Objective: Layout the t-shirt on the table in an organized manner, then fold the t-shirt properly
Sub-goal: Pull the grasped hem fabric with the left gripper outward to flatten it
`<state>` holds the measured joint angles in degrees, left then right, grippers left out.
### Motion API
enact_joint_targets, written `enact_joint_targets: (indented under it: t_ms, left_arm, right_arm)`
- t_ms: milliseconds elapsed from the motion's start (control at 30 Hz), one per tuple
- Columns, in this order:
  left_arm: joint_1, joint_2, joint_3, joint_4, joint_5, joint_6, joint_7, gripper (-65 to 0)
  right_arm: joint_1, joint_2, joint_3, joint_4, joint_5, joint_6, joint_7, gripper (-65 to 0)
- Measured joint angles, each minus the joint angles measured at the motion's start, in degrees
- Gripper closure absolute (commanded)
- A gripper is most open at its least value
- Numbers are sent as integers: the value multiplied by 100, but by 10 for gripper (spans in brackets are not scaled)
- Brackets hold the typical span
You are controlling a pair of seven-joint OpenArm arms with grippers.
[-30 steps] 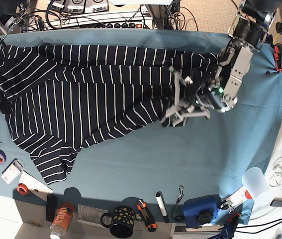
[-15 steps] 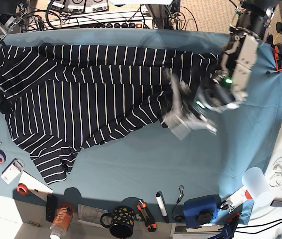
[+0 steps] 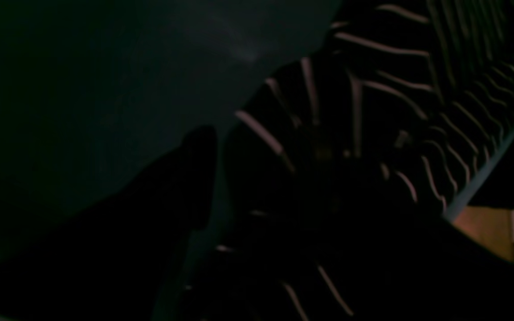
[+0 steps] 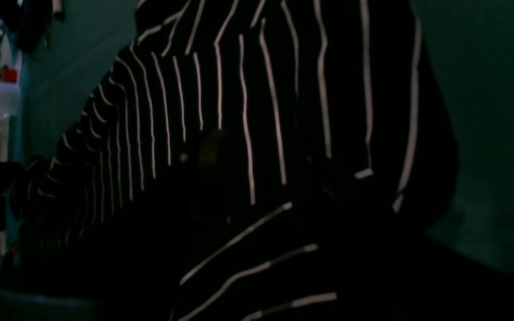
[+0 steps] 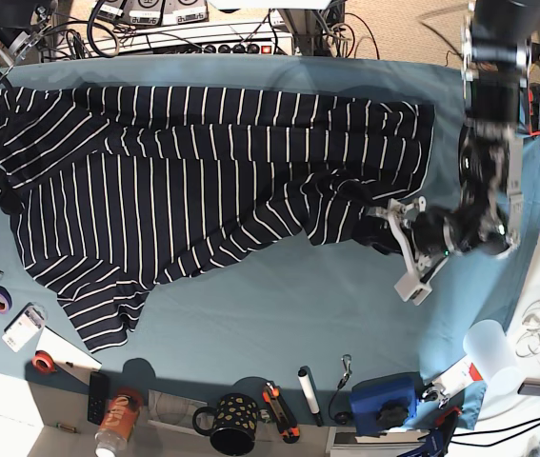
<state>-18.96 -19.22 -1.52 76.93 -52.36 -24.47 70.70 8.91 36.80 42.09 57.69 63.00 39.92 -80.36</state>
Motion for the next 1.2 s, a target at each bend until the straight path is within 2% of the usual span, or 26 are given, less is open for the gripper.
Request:
enact_joint_targets:
  t_ms: [233, 500, 800, 867, 967, 1067, 1200]
  left_arm:
    - [-61, -15, 57, -157, -236, 17, 214, -296]
    - [186, -13, 575, -170, -238, 15, 221, -296]
    - [133, 37, 575, -170, -389, 13, 219, -296]
    - [133, 101, 575, -170, -131, -96, -20, -296]
    - [114, 162, 575, -170, 501, -68, -503, -296]
    - [0, 160, 575, -177, 896, -90, -490, -296]
    - [-243, 164, 570, -98, 927, -87, -341, -302]
  right_arm:
    - [0, 2, 0, 0, 2, 0, 2, -219]
    - [0, 2, 0, 0, 2, 0, 4, -219]
    - [0, 2, 0, 0, 0, 0, 2, -219]
    - [0, 2, 0, 0, 2, 0, 4, -219]
    - [0, 2, 0, 0, 2, 0, 4, -219]
    - [0, 2, 0, 0, 2, 0, 2, -219]
    - [0, 2, 0, 0, 2, 0, 2, -219]
